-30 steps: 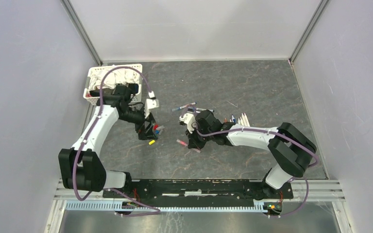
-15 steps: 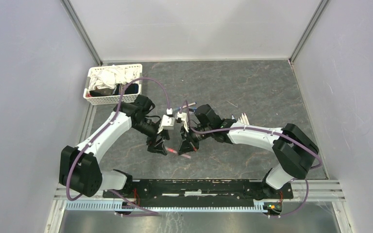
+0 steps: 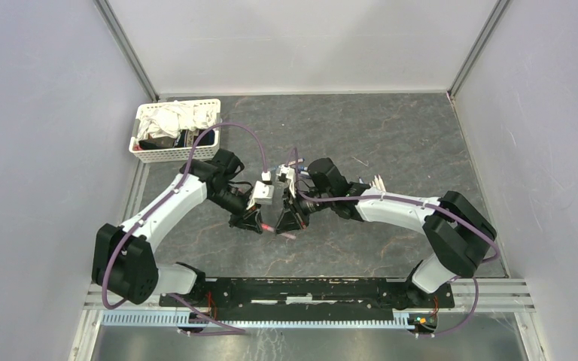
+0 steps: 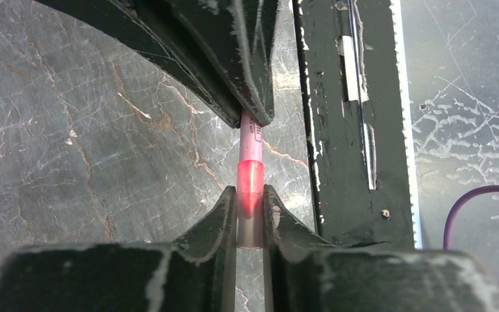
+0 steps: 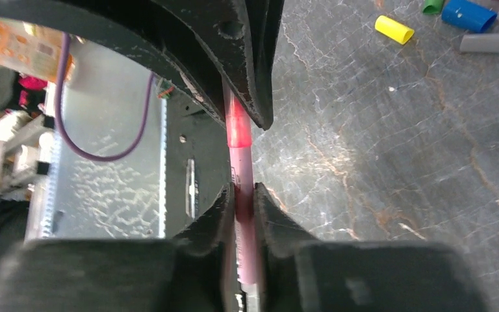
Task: Open the pen caps
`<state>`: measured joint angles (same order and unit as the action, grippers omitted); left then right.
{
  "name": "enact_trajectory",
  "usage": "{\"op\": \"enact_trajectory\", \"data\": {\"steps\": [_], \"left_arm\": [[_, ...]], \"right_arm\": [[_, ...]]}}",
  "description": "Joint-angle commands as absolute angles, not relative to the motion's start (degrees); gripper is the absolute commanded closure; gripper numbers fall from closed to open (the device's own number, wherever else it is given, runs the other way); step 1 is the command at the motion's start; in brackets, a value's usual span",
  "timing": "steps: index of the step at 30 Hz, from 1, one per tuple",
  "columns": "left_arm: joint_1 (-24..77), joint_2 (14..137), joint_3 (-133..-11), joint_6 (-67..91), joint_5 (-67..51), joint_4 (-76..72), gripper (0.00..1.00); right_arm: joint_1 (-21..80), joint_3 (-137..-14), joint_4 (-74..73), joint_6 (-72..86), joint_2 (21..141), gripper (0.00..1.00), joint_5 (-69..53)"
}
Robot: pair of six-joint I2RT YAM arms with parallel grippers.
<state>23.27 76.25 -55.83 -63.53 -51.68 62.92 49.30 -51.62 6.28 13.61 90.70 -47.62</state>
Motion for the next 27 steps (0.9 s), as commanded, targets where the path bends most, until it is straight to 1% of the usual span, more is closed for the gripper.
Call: {"op": "enact_trajectory", "data": {"steps": [1, 3, 4, 6, 9, 13, 19, 20, 21, 22, 23, 27], "left_arm": [[23.53, 75.53, -56.82, -64.14, -53.15, 60.91, 0.91], [23.53, 75.18, -57.19, -63.86, -53.32, 60.6, 0.97], [23.58, 75.03, -57.28, -63.47, -53.39, 60.42, 0.98], [23.57, 74.97, -57.6, -63.04, -53.64, 60.29, 0.98], [23.56, 75.13, -58.19, -62.5, -53.79, 60.27, 0.98], [23.48, 75.68, -59.77, -62.03, -53.19, 60.76, 0.98], [23.49, 77.38, -63.38, -63.0, -54.32, 63.03, 0.98], [23.48, 77.69, -63.9, -63.3, -54.8, 63.59, 0.98], [23.53, 78.19, -64.3, -63.68, -54.97, 64.39, 0.98], [23.48, 78.54, -64.71, -63.96, -54.86, 64.8, 0.98], [23.5, 78.84, -65.03, -64.23, -54.26, 65.31, 0.98], [23.07, 79.7, -66.96, -65.26, -48.64, 66.69, 0.98]], "right_arm": [[49.26, -49.94, 15.34, 19.16, 88.78, 0.73, -49.7], [49.39, -49.19, 18.32, 21.8, 89.65, 0.63, -50.11], [49.44, -49.0, 19.75, 22.69, 90.13, 0.59, -50.42], [49.48, -49.08, 21.48, 24.12, 90.94, 0.57, -50.9], [49.59, -49.86, 22.38, 24.82, 91.96, 0.58, -51.87], [49.6, -50.45, 20.83, 23.82, 92.19, 0.69, -52.89], [49.6, -49.25, 16.91, 20.67, 91.64, 0.69, -55.28], [49.68, -49.01, 17.12, 20.66, 91.42, 0.73, -55.13], [49.64, -48.75, 17.29, 20.66, 90.96, 0.81, -54.6], [49.59, -48.62, 17.18, 20.57, 90.49, 0.94, -53.99], [49.43, -48.32, 16.66, 20.3, 89.83, 1.0, -53.29], [48.13, -45.76, 13.52, 17.93, 85.69, 1.0, -50.17]]}}
